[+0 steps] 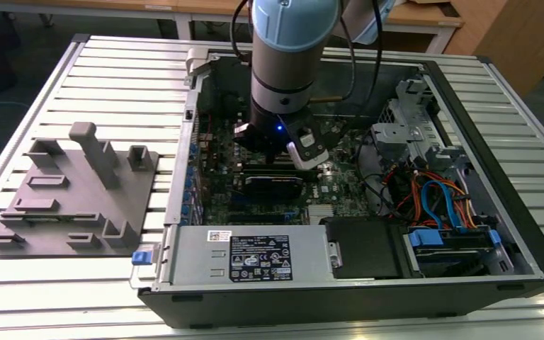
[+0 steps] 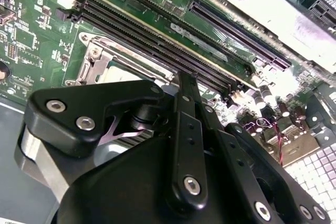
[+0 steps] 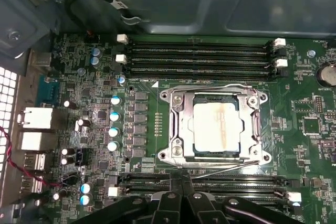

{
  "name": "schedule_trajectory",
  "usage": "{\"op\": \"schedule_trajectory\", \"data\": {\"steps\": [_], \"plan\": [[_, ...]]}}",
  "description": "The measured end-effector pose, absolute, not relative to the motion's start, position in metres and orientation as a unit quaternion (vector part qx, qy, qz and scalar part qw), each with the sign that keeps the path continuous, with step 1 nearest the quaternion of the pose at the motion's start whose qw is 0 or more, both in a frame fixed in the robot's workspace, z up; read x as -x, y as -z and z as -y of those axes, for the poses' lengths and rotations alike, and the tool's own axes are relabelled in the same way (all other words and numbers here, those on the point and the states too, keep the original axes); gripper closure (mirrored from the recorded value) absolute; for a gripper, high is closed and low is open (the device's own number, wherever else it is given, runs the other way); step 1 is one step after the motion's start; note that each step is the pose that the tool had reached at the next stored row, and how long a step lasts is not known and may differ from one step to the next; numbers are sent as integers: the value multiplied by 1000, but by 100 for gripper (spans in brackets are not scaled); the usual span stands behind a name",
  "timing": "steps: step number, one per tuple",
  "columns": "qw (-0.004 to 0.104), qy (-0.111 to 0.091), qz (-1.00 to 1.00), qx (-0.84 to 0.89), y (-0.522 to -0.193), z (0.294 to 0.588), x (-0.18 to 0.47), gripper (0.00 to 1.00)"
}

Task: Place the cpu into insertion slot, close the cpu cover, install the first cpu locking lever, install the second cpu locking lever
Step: 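Install the second cpu locking lever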

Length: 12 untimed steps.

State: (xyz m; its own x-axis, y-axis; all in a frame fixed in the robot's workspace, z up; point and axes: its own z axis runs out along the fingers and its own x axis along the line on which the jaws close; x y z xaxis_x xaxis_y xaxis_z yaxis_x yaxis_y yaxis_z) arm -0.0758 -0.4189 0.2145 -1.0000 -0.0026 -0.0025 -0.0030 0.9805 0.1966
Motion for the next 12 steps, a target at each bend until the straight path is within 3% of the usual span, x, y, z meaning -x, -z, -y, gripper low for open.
{"op": "schedule_trajectory", "data": {"steps": [12], "plan": [[1,-115,-993,1,-206,420,79,90]]}}
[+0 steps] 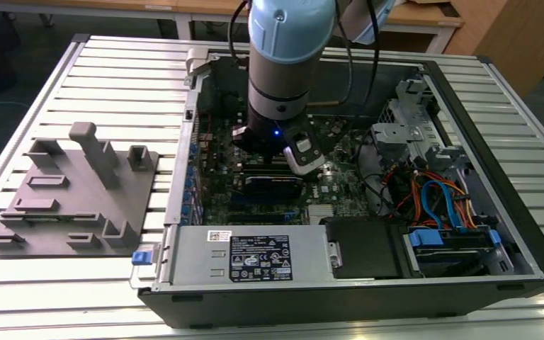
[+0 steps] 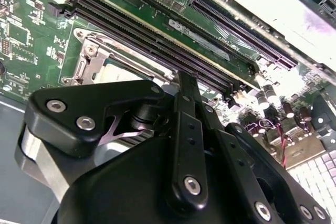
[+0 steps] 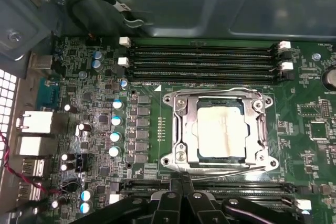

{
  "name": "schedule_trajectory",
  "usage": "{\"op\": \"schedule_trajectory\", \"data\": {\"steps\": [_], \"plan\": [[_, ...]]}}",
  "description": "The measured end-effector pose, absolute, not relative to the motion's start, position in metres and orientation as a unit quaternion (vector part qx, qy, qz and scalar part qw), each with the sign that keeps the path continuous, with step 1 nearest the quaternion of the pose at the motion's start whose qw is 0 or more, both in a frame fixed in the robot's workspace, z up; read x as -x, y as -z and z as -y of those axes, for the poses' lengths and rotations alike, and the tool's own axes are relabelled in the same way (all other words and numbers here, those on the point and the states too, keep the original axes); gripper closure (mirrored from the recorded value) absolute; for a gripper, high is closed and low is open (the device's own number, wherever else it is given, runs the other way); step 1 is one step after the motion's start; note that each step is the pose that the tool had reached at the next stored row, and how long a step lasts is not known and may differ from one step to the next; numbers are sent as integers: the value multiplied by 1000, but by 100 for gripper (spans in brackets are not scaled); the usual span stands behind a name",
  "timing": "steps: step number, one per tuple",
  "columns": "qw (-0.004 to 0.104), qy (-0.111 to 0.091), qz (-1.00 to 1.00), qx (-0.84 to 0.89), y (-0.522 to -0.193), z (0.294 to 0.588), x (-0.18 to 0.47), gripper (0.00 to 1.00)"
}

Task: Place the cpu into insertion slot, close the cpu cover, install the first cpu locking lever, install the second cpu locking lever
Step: 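Install the second cpu locking lever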

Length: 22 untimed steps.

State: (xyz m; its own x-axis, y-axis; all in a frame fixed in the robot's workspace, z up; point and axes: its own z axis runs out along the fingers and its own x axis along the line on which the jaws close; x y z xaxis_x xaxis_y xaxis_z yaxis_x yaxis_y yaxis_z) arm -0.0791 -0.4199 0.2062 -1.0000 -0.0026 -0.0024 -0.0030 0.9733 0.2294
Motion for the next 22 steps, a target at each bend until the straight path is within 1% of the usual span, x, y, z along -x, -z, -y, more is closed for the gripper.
{"op": "schedule_trajectory", "data": {"steps": [11,22], "plan": [[1,-125,-992,1,-204,422,81,90],[1,-128,-992,1,-203,428,81,90]]}}
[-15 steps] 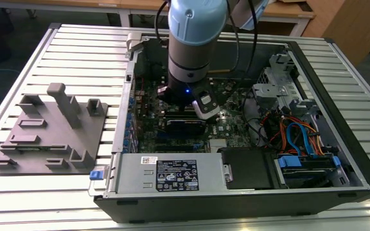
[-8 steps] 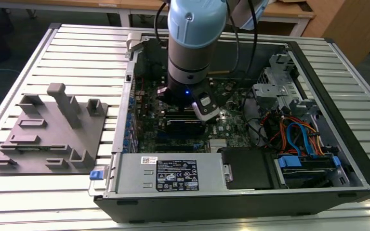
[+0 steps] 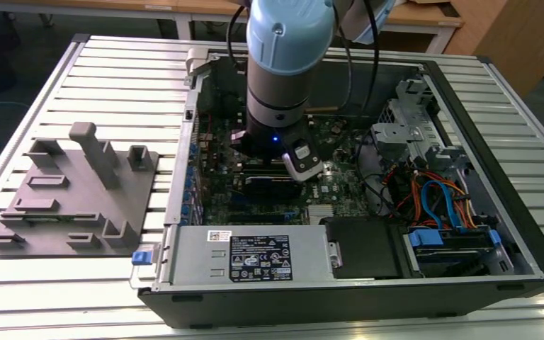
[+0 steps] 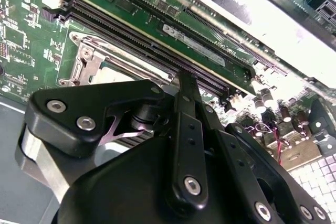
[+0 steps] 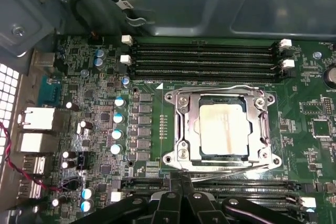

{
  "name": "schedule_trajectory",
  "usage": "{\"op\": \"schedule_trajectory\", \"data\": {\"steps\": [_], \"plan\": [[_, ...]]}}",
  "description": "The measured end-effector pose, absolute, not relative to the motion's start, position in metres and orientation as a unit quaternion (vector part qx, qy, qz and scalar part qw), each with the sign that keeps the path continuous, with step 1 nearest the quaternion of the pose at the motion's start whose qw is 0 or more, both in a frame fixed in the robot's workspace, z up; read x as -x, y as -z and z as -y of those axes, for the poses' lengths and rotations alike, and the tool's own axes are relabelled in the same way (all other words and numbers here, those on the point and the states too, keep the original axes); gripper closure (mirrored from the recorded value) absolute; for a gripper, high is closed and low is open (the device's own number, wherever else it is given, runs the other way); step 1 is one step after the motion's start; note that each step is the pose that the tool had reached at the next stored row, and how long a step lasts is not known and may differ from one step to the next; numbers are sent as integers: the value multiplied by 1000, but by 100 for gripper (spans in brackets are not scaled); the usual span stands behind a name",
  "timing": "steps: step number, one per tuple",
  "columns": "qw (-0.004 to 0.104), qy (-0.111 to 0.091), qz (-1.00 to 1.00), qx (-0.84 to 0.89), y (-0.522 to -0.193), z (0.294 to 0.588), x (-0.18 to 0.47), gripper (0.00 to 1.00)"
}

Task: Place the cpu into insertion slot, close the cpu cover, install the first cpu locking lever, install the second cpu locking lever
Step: 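Install the second cpu locking lever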

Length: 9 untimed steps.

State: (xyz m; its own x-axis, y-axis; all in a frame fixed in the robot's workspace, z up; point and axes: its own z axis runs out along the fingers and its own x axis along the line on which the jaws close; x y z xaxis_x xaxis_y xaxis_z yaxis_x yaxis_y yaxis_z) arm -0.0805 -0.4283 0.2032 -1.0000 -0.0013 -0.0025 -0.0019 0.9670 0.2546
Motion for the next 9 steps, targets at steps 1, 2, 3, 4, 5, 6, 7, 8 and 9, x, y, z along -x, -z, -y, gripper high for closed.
{"op": "schedule_trajectory", "data": {"steps": [1,2,3,4,5,6,7,8,9], "plan": [[1,-129,-992,1,-203,429,81,90],[1,-129,-992,1,-203,429,81,90],[1,-129,-992,1,-203,429,81,90],[1,-130,-992,1,-203,430,81,90],[1,-131,-991,1,-202,430,81,90],[1,-132,-991,0,-202,430,81,90],[1,-134,-991,0,-201,430,81,90],[1,-135,-991,0,-201,430,81,90],[1,-137,-991,0,-200,430,81,90]]}}
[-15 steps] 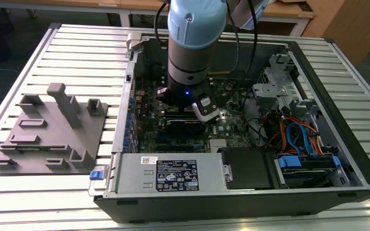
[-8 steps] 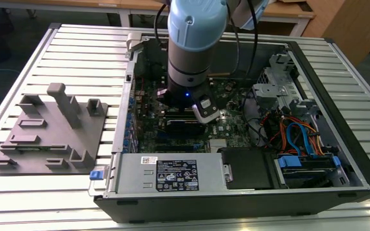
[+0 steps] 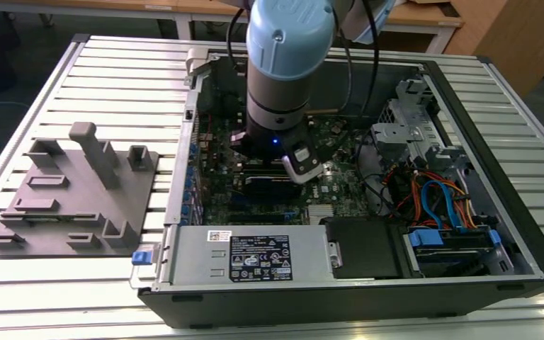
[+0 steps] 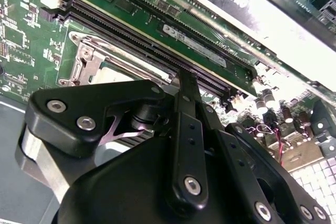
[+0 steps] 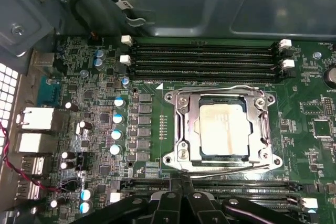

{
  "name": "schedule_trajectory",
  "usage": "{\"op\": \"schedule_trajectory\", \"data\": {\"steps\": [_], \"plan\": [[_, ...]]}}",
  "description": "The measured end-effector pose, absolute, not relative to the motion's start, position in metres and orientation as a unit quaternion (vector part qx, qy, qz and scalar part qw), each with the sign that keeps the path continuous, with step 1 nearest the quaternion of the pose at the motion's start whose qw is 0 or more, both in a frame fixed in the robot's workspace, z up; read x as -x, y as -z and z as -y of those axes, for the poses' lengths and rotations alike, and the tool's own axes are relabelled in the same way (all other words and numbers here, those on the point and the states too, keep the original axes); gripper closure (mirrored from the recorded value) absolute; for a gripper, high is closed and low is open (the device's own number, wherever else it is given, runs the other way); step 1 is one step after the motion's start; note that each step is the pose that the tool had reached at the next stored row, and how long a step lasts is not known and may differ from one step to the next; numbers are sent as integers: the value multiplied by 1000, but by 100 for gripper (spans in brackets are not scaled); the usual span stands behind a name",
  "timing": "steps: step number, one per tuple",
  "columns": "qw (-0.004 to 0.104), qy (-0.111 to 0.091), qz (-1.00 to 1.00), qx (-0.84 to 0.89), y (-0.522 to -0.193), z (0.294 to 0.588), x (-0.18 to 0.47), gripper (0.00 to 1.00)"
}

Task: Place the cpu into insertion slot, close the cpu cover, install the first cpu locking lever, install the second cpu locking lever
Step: 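Install the second cpu locking lever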

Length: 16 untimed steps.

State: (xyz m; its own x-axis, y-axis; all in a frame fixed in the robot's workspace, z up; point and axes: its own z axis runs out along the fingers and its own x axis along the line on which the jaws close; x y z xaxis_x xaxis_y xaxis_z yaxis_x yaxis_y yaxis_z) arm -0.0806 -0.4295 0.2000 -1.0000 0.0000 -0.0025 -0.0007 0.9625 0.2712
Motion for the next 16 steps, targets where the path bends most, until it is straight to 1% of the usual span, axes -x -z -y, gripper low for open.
{"op": "schedule_trajectory", "data": {"steps": [10,16], "plan": [[1,-150,-989,0,-194,430,82,90],[1,-155,-988,0,-192,429,84,90]]}}
